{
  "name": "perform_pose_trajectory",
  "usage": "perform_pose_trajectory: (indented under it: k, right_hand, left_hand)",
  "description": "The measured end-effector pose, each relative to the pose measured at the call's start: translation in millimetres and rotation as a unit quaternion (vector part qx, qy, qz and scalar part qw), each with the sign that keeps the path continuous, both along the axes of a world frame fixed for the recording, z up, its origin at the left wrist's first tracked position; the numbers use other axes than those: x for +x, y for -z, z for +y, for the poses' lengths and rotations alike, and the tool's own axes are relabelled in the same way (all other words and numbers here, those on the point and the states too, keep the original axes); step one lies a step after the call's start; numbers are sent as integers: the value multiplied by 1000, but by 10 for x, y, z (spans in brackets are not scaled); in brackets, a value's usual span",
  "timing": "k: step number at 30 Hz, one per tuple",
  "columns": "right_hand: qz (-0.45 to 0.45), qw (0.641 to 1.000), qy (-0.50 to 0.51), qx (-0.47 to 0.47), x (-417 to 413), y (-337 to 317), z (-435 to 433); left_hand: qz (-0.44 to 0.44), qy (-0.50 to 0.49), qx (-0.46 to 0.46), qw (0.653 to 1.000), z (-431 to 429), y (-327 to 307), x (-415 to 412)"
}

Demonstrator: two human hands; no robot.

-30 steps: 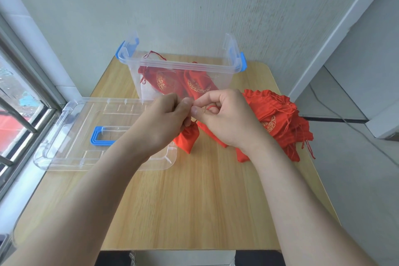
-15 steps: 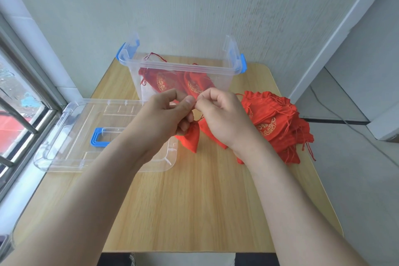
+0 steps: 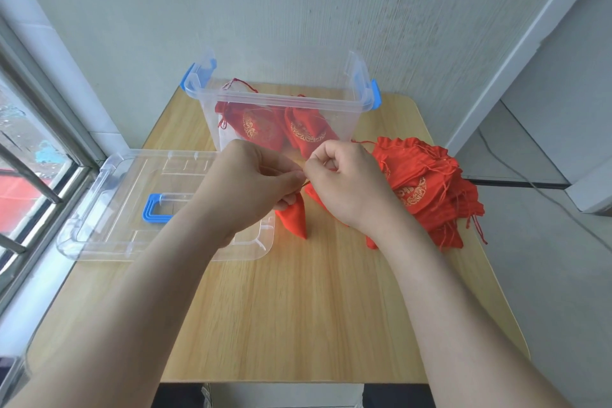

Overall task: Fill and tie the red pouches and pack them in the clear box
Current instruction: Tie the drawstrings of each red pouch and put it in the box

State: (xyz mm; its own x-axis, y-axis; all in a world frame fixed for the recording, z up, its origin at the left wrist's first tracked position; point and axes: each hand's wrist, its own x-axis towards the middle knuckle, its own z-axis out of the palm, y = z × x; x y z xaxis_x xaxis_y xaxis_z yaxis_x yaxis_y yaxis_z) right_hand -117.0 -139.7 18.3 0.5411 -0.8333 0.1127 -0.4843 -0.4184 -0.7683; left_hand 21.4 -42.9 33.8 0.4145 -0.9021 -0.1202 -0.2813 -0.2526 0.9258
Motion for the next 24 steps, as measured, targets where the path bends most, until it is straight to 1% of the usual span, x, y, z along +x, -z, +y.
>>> perform_pose_trajectory:
  k: [3, 6, 8, 10, 12, 16, 19, 21, 22, 24]
  right_hand:
    - [39, 999, -11, 17, -40, -51, -8]
    - [114, 992, -42, 17, -104, -137, -4]
    - [119, 990, -68, 26, -125, -199, 16]
    - [81, 993, -83, 38, -121, -216, 19]
    - [49, 995, -75, 33, -107, -193, -2]
    - [20, 997, -63, 38, -113, -116, -38]
    - [8, 997, -57, 56, -113, -120, -39]
    - [-28, 990, -60, 124, -112, -122, -40]
    - [-67, 982, -61, 168, -108, -117, -48]
    - [-166, 953, -40, 250, -102, -119, -42]
  left_hand:
    - [-66, -26, 4, 998, -3, 10, -32]
    - [-77, -25, 6, 997, 5, -4, -28]
    - [-96, -4, 10, 995, 19, -30, -39]
    - [-125, 33, 12, 992, 34, -58, -58]
    - [-157, 68, 10, 985, 39, -72, -51]
    - [-201, 115, 2, 973, 28, -68, 0]
    - [-205, 130, -4, 970, 23, -53, 5]
    - [-194, 125, -10, 973, 21, -28, 5]
    - [-176, 118, -13, 977, 14, -17, 0]
    - [-121, 84, -16, 989, 3, 4, -15]
